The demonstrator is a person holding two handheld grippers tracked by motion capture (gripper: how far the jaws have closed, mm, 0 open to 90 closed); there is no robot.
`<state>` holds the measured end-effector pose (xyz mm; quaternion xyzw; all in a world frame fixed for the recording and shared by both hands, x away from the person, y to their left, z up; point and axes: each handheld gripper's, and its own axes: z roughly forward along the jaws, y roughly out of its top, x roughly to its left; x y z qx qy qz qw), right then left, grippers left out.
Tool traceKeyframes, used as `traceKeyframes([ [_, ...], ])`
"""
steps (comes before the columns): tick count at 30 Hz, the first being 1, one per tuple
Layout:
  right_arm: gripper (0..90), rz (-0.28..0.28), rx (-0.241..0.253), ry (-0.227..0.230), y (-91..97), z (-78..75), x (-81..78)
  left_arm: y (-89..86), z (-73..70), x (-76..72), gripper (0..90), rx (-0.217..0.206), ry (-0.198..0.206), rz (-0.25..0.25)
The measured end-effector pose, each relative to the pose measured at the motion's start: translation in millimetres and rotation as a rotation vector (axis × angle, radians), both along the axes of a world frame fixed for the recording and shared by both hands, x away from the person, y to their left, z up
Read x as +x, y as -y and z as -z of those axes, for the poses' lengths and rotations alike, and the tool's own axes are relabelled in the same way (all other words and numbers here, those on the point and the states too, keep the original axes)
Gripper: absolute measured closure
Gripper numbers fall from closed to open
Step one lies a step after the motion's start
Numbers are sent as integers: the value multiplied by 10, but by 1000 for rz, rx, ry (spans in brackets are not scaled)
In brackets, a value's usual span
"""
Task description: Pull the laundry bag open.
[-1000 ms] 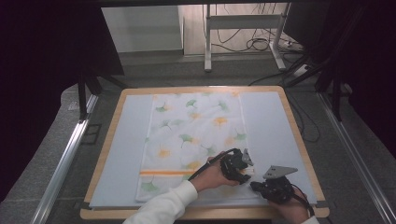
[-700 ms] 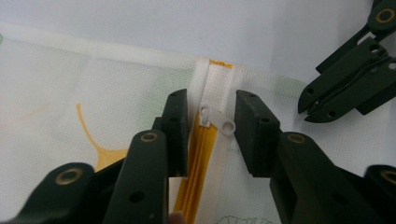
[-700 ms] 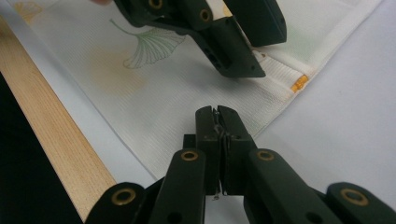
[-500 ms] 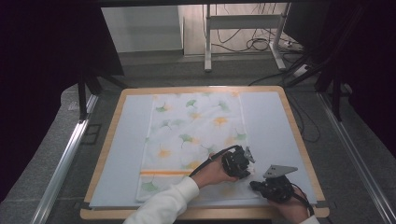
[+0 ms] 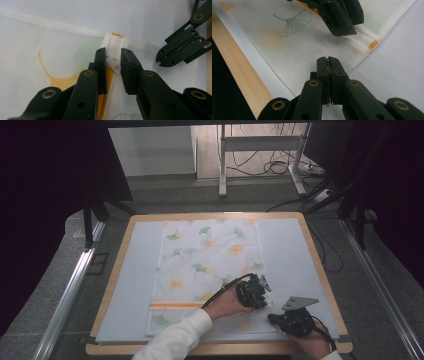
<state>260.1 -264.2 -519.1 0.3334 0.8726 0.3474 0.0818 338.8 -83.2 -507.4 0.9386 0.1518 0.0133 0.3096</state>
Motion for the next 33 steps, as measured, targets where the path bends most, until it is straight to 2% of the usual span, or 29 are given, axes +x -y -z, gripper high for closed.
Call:
traceKeyframes([
  [5,873,0,0,0,0,0,1,-17,-14,-1,793,0,1,-13],
  [12,873,1,-1,1,-2,0,0,-16,-12,-36,829,10,30,-22],
  [22,873,1,-2,5,-2,2,3,-5,20,-64,824,22,49,-32],
  [26,873,1,0,4,1,4,6,-21,-5,-44,859,22,52,-41],
  [27,873,3,1,3,1,3,6,-30,-13,-30,896,13,49,-51],
  [29,874,3,2,4,3,5,11,-39,-2,-1,894,3,18,-49],
  [33,874,4,2,4,2,5,14,-3,15,-22,896,23,36,-46],
])
